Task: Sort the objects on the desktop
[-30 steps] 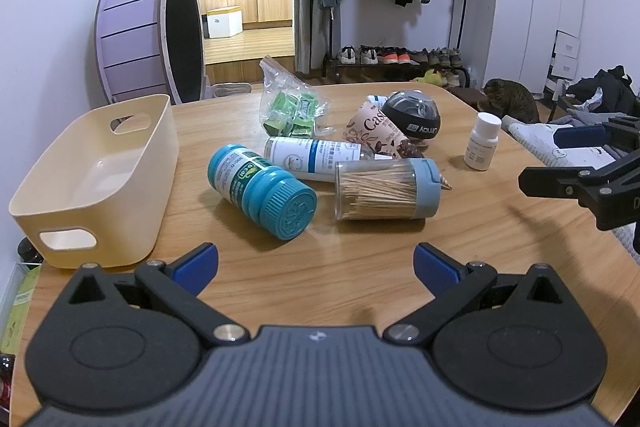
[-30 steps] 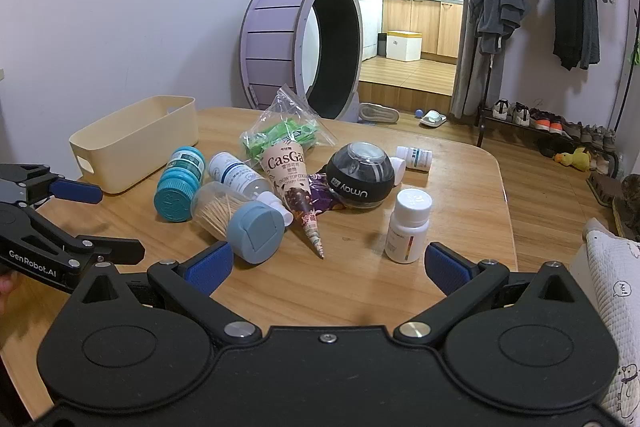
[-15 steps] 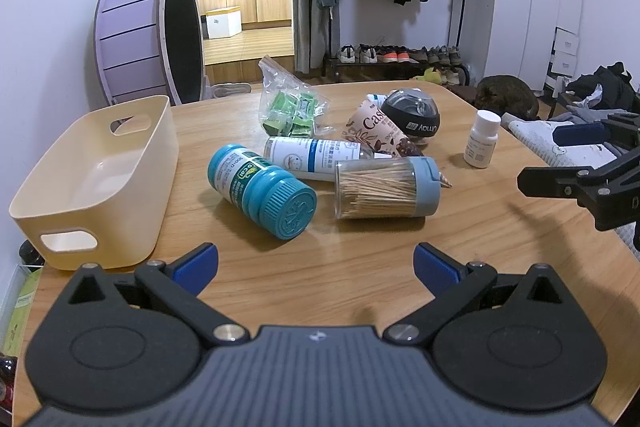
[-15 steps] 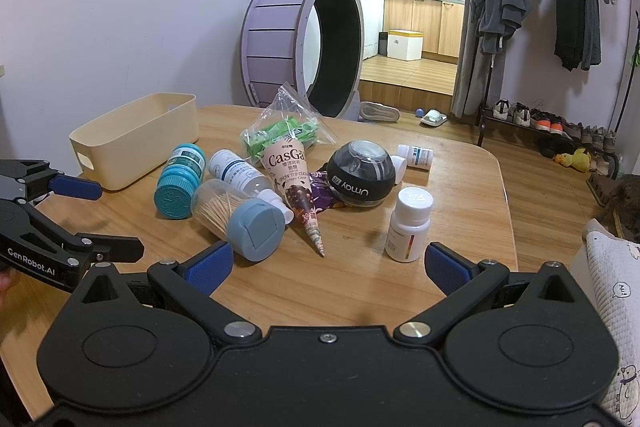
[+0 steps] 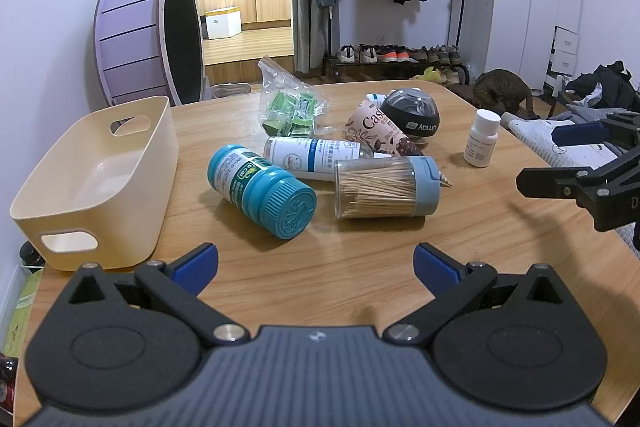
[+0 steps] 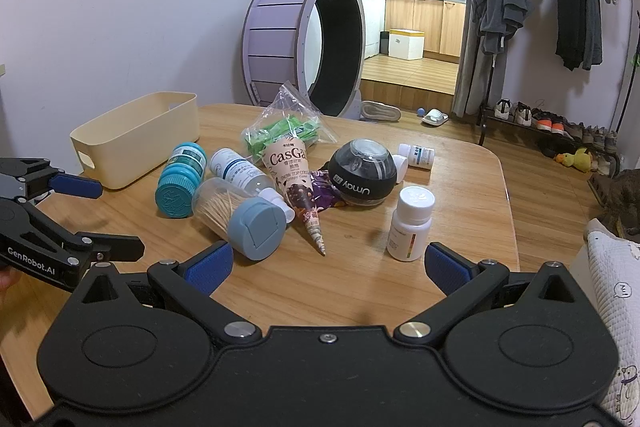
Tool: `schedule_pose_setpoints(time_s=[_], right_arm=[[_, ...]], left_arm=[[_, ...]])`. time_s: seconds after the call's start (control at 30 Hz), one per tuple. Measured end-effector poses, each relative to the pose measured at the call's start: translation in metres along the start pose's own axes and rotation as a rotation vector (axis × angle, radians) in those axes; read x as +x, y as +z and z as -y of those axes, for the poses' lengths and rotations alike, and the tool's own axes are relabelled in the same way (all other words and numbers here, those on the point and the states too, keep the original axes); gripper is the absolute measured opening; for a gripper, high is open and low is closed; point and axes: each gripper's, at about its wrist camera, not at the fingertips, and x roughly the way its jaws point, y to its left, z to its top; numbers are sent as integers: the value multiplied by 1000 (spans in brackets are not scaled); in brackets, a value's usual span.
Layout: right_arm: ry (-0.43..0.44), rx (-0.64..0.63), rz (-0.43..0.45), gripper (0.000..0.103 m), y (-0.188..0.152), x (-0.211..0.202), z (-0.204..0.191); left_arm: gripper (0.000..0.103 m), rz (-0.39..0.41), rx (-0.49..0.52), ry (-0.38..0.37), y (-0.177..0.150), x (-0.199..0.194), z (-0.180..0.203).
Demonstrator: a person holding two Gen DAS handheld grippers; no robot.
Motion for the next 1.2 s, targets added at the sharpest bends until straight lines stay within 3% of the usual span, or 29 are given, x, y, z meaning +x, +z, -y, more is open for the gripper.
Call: schedule_pose_setpoints(time_s=[0.4, 0.7, 0.83, 0.93, 1.2], right_arm=[[36, -7, 14, 103, -2, 8, 2], [160, -195, 54, 102, 7, 27, -18], [228, -211, 43, 93, 10, 45, -16], [287, -200, 21, 78, 10, 60, -12], [358, -222, 3, 60, 9, 76, -10]], left_arm=[[103, 3, -3, -10, 0, 0, -1], [103, 43, -46, -46, 3, -5, -16], [103, 70, -72, -61, 2, -6, -26], [103, 82, -74, -52, 2, -5, -28], [103, 92, -67, -48, 0, -3, -30]])
